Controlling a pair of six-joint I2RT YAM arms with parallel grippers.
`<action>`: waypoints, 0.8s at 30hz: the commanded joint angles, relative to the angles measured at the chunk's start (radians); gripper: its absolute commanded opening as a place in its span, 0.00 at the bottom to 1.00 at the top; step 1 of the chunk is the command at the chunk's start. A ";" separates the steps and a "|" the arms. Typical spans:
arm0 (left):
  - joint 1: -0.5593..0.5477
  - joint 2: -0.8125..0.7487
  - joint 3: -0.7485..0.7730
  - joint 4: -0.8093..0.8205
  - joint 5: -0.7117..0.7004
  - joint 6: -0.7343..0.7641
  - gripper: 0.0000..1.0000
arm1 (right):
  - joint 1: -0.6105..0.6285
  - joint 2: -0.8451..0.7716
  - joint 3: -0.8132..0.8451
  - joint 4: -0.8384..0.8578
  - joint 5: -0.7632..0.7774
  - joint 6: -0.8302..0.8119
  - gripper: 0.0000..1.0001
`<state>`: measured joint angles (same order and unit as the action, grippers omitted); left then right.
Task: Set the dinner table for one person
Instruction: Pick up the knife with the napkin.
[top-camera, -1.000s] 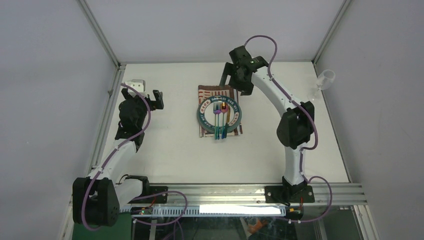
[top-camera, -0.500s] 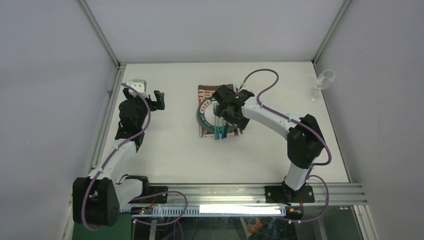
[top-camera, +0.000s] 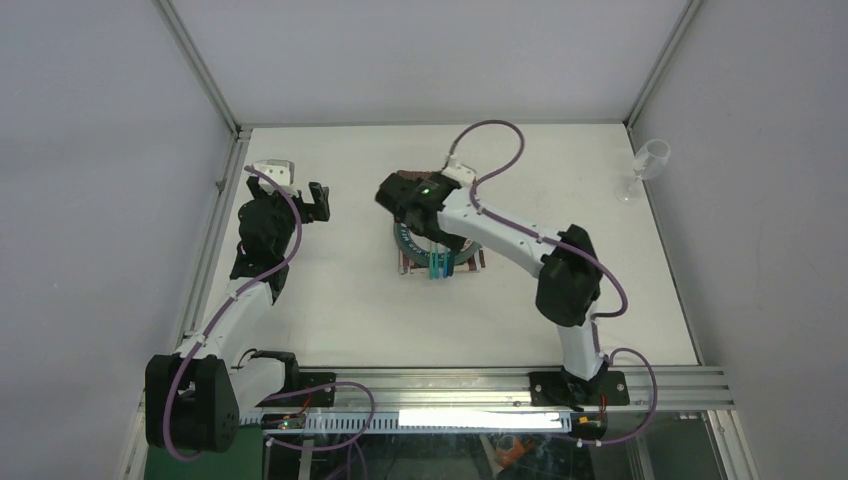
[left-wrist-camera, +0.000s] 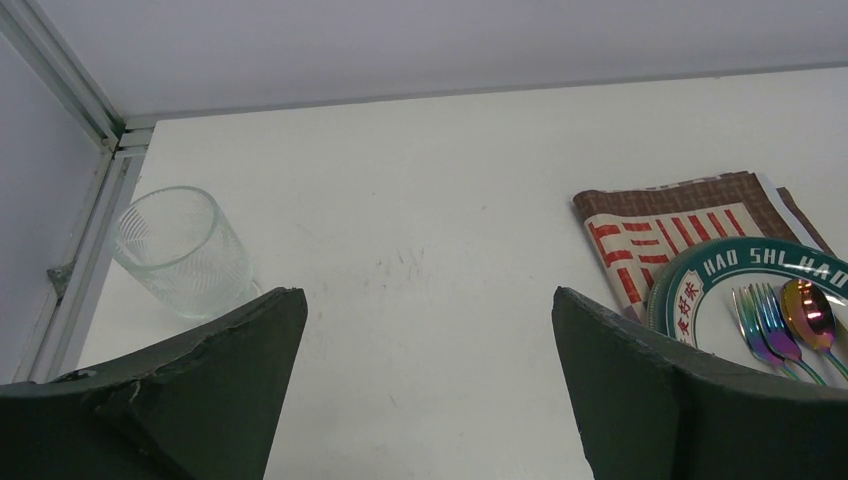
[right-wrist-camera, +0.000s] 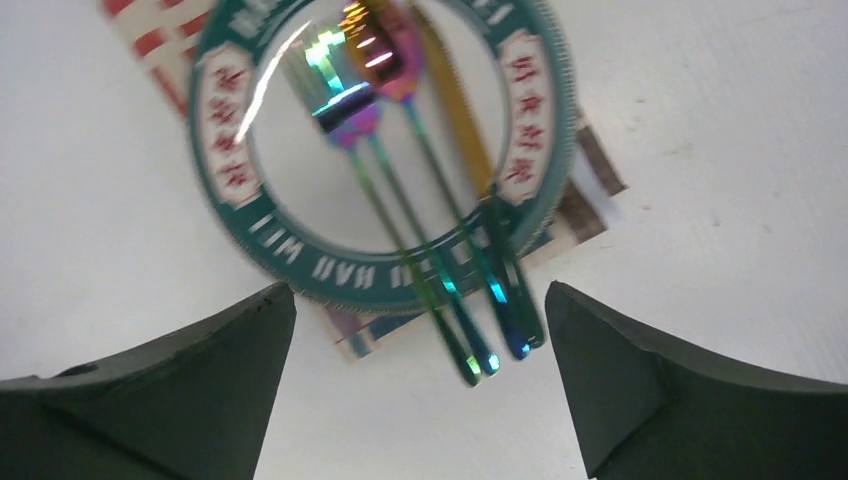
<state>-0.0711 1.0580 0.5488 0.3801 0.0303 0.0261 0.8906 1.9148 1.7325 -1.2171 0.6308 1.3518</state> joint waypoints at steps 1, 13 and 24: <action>0.001 -0.005 0.014 0.035 0.040 0.018 0.99 | 0.112 0.129 0.209 -0.224 0.264 -0.044 1.00; -0.001 0.013 0.021 0.028 0.060 0.041 0.98 | 0.113 -0.067 -0.070 -0.225 0.432 0.013 1.00; 0.000 0.040 0.026 0.020 0.075 0.047 0.98 | 0.022 -0.426 -0.279 0.153 0.337 -0.256 1.00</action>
<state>-0.0711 1.1046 0.5488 0.3721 0.0814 0.0559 0.9684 1.5574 1.4612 -1.3872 1.0420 1.2976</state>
